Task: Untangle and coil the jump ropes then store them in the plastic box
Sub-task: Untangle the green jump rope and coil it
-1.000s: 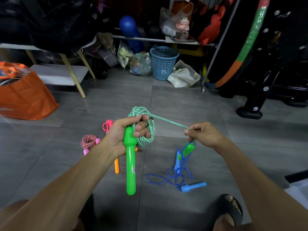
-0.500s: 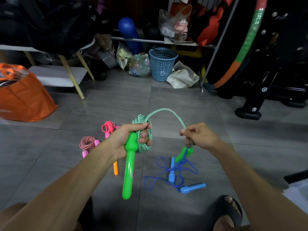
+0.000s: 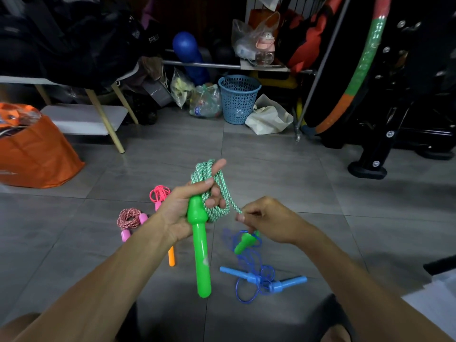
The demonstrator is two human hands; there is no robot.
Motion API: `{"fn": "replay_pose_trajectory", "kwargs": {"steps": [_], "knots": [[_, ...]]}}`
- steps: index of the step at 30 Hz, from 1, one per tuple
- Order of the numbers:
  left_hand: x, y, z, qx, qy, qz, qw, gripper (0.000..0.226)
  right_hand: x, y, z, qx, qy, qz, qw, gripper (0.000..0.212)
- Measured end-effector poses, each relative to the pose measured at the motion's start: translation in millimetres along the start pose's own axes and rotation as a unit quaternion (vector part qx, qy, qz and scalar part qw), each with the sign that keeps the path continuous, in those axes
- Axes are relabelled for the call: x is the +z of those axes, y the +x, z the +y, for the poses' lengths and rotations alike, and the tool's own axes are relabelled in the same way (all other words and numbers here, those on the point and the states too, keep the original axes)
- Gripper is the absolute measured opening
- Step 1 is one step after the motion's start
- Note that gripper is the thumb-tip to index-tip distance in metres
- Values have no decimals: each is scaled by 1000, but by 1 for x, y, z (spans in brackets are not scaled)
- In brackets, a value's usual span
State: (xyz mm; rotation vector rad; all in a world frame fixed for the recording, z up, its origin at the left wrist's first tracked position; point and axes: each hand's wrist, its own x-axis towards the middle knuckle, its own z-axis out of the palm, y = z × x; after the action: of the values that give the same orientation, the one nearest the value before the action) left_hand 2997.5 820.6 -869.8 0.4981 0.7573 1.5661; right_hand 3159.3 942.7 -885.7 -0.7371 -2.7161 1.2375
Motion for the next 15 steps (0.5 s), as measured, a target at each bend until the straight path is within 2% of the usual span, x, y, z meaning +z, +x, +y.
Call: {"fn": "replay_pose_trajectory", "kwargs": {"steps": [3,6,8,9,10,11,13,14,15], "knots": [[9,2,5,38,-13,90,995,61,2,-5,-5,-4,-6,-22,1000,11],[7,5,9,40,-3,140,989,52,4,-8,-10,3,28,-52,998,19],[5,6,11,50,67,166,983,39,2,-9,-9,12,14,-48,999,20],[2,7,10,61,136,186,971,32,-1,-9,-8,11,9,-41,999,20],[-5,10,9,73,238,210,945,30,-3,-9,-8,8,17,-32,999,19],[-11,11,7,79,364,230,899,30,-7,-10,-8,5,51,-23,998,17],[-21,12,1,40,575,224,786,37,-16,-13,-10,9,156,-4,988,15],[-24,12,-2,16,627,228,745,44,-19,-13,-9,12,176,8,984,14],[-26,13,-4,8,650,237,722,43,-22,-14,-6,16,157,21,987,13]]}}
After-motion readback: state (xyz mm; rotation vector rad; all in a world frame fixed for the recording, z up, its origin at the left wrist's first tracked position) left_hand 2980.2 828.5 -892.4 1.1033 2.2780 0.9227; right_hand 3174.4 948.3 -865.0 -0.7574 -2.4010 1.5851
